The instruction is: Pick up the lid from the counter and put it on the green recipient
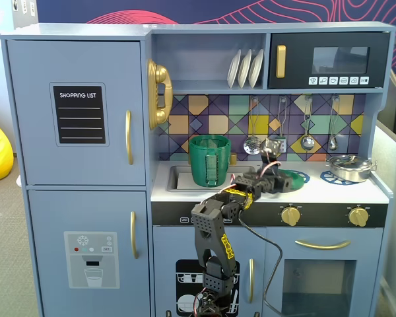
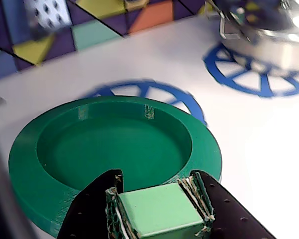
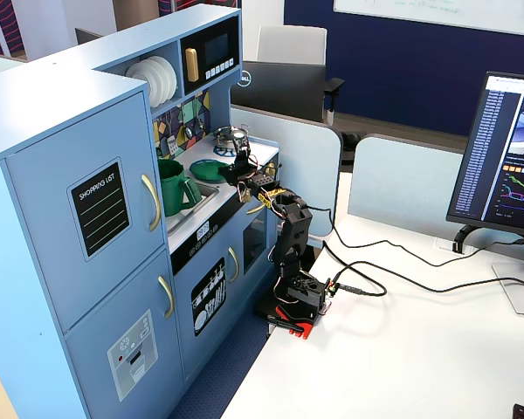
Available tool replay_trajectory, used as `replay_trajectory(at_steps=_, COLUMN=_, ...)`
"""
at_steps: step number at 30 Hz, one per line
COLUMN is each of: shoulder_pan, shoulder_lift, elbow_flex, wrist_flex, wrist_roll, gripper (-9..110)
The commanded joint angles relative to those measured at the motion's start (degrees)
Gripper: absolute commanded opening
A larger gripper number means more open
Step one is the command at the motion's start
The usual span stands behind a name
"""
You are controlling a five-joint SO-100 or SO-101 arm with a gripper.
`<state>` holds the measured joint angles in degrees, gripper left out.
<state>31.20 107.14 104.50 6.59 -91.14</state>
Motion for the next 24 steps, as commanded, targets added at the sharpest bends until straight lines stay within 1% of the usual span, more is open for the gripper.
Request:
replay_trajectory(at_steps=1, shoulder_pan=-2.90, shoulder_lift=7.38, elbow_flex=-13.36, wrist_flex=8.79, wrist_roll=1.93, gripper=0)
replay_trajectory(at_steps=4, shoulder_pan=-5.27, shoulder_lift=9.67, elbow_flex=-17.93, wrist_flex=13.97, wrist_roll=1.76, gripper=0)
replay_trajectory(at_steps=14, shoulder_pan=-14.41, shoulder_lift=10.72, elbow_flex=-29.36, wrist_flex=21.71, wrist_roll=-0.62, gripper=0)
replay_trajectory(at_steps=18, shoulder_pan=-19.34, shoulder_lift=10.81, elbow_flex=-31.29, wrist_flex=24.87, wrist_roll=-1.67, gripper=0)
replay_trajectory(at_steps=24, shoulder_pan=-25.05, shoulder_lift=11.16, elbow_flex=-31.11, wrist_flex=26.19, wrist_roll=-3.08, gripper=0)
